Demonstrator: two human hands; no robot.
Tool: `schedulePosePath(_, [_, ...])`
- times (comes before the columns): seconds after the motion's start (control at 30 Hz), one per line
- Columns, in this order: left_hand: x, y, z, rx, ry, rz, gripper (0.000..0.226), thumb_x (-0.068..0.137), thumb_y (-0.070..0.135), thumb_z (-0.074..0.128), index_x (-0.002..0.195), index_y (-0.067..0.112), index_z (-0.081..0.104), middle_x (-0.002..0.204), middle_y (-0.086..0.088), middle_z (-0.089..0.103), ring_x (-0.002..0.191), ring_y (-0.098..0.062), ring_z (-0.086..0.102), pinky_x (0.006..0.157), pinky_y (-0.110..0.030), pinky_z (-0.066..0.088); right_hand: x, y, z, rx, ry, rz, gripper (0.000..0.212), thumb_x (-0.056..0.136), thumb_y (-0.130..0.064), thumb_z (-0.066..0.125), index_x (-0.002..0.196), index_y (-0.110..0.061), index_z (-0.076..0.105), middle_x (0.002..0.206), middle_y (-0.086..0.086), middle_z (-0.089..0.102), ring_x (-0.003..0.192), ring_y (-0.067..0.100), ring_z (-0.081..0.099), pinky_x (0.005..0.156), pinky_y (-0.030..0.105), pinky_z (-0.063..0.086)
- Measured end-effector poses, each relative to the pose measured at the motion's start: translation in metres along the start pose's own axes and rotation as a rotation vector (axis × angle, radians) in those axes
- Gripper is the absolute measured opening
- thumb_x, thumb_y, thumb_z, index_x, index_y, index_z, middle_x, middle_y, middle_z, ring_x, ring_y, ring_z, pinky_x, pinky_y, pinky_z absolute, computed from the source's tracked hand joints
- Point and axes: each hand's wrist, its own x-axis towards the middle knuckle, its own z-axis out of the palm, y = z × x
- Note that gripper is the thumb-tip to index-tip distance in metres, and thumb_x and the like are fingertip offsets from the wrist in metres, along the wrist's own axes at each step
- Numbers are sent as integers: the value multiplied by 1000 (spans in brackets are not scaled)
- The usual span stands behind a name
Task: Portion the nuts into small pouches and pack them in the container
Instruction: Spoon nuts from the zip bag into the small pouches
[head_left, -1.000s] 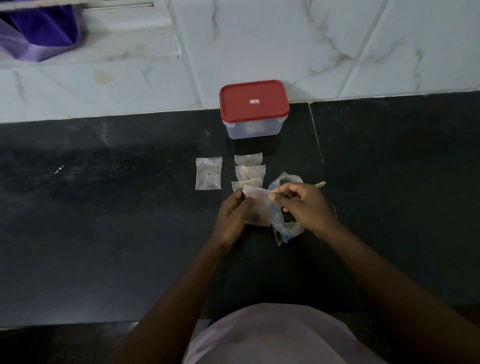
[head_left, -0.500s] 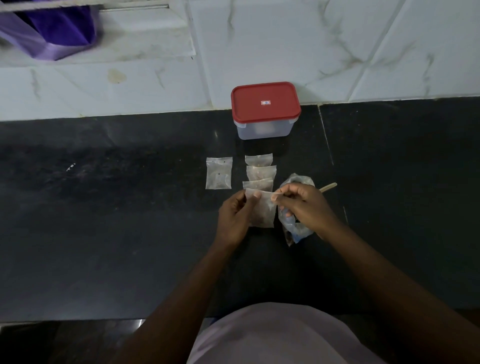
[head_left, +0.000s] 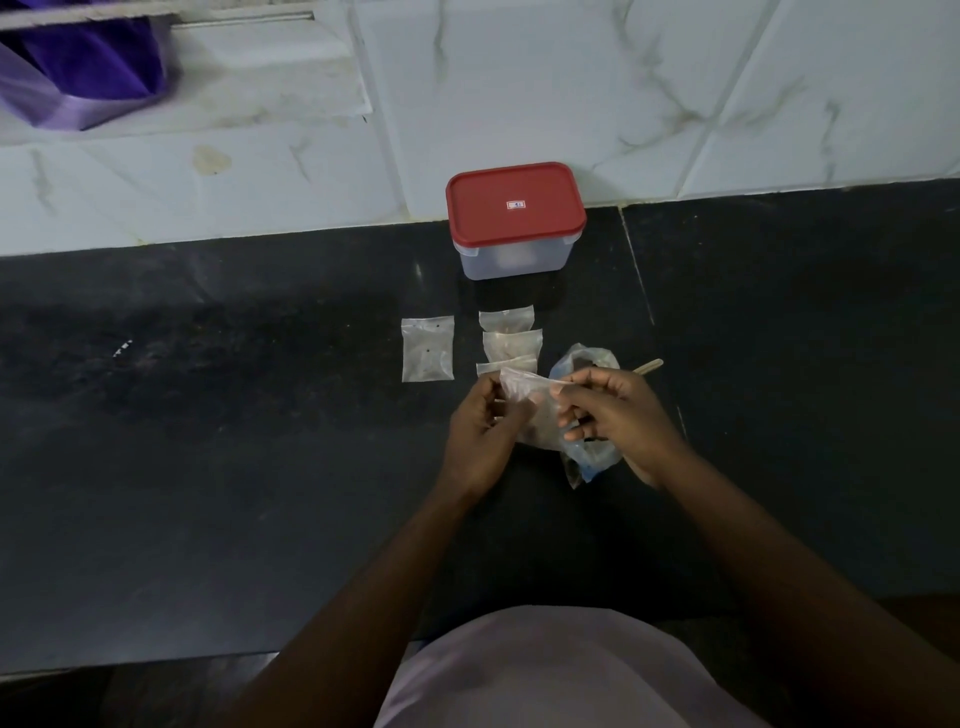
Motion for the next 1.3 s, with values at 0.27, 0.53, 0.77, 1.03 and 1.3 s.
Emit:
schedulePosePath(0.27, [-1, 6, 1, -36, 13, 14, 21, 103, 19, 57, 106, 5, 72, 103, -10, 74, 100, -26, 71, 84, -41, 59, 3, 4, -3, -67, 28, 29, 11, 98, -15, 64, 95, -13, 75, 84, 8, 70, 78, 16, 68, 65, 28, 59])
schedulePosePath(0.53, [-6, -5, -9, -48, 116, -82, 19, 100, 13, 60, 92, 10, 76, 94, -11, 74, 95, -32, 69, 88, -57, 54, 6, 8, 4, -407, -35, -101, 5, 95, -25, 68, 95, -24, 73, 80, -9, 69, 71, -3, 64, 70, 20, 51])
schedulePosePath(0.77, [-9, -16, -23, 24, 141, -43, 19, 102, 17, 59, 99, 13, 78, 95, -5, 78, 94, -26, 73, 82, -44, 60, 20, 6, 27, -453, -67, -163, 4, 95, -20, 69, 98, -21, 72, 93, -4, 72, 87, 10, 70, 78, 37, 64])
schedulePosePath(1.03, [2, -31, -14, 167, 109, -104, 19, 103, 22, 59, 94, 16, 76, 87, 0, 77, 82, -12, 73, 74, -36, 60, 35, 18, 27, -689, 53, -73, 10, 99, -21, 60, 104, -21, 69, 96, -9, 69, 88, 4, 63, 70, 20, 46])
schedulePosePath(1.3, [14, -30, -3, 187, 149, -86, 14, 98, 24, 67, 93, 13, 75, 87, -2, 76, 86, -20, 74, 78, -41, 60, 40, 17, 13, -676, 58, -118, 8, 95, -18, 67, 101, -22, 72, 93, -12, 70, 87, 0, 64, 74, 16, 48])
